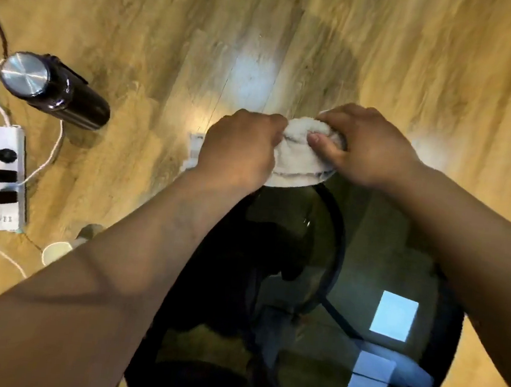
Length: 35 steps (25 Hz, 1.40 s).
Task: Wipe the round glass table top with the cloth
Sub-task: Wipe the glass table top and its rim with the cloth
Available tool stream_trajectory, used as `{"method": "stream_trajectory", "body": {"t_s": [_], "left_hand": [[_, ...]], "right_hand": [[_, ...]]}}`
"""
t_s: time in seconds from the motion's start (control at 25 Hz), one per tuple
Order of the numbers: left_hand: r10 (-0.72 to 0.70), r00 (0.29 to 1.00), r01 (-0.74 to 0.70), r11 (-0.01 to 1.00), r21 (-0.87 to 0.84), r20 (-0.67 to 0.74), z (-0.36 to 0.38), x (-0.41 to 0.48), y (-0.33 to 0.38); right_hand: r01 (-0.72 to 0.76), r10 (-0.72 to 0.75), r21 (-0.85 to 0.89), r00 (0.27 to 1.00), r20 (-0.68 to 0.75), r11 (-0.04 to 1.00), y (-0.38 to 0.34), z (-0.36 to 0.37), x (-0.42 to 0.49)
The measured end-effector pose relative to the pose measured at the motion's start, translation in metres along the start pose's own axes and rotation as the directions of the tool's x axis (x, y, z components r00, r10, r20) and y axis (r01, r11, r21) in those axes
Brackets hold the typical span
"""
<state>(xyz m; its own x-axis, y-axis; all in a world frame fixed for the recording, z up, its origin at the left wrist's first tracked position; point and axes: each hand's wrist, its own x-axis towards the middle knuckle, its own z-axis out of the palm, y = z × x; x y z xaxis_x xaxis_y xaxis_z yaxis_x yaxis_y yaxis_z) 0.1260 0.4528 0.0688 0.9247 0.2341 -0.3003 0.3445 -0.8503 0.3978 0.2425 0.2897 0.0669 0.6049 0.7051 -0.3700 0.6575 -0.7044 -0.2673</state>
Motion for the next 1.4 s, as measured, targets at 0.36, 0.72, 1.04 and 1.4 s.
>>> {"method": "stream_trajectory", "body": {"t_s": [0.36, 0.72, 1.04, 1.4], "left_hand": [[0.449, 0.890, -0.454, 0.887, 0.079, 0.082, 0.077, 0.048, 0.170], [0.741, 0.510, -0.850, 0.513, 0.122, 0.438, 0.144, -0.017, 0.265], [0.612, 0.337, -0.906, 0.418, 0.070, 0.716, 0.145, -0.002, 0.291], [0.557, 0.269, -0.950, 0.286, 0.122, 0.785, 0.146, -0.013, 0.315]], "right_hand": [[-0.394, 0.470, 0.321, 0.859, -0.205, 0.861, 0.123, 0.051, -0.155], [-0.629, 0.817, 0.595, 0.571, -0.084, 0.501, 0.087, 0.125, -0.309], [-0.476, 0.794, 0.764, 0.604, -0.076, 0.435, 0.094, 0.116, -0.302], [-0.466, 0.864, 0.850, 0.503, 0.025, 0.246, 0.060, 0.149, -0.346]]}}
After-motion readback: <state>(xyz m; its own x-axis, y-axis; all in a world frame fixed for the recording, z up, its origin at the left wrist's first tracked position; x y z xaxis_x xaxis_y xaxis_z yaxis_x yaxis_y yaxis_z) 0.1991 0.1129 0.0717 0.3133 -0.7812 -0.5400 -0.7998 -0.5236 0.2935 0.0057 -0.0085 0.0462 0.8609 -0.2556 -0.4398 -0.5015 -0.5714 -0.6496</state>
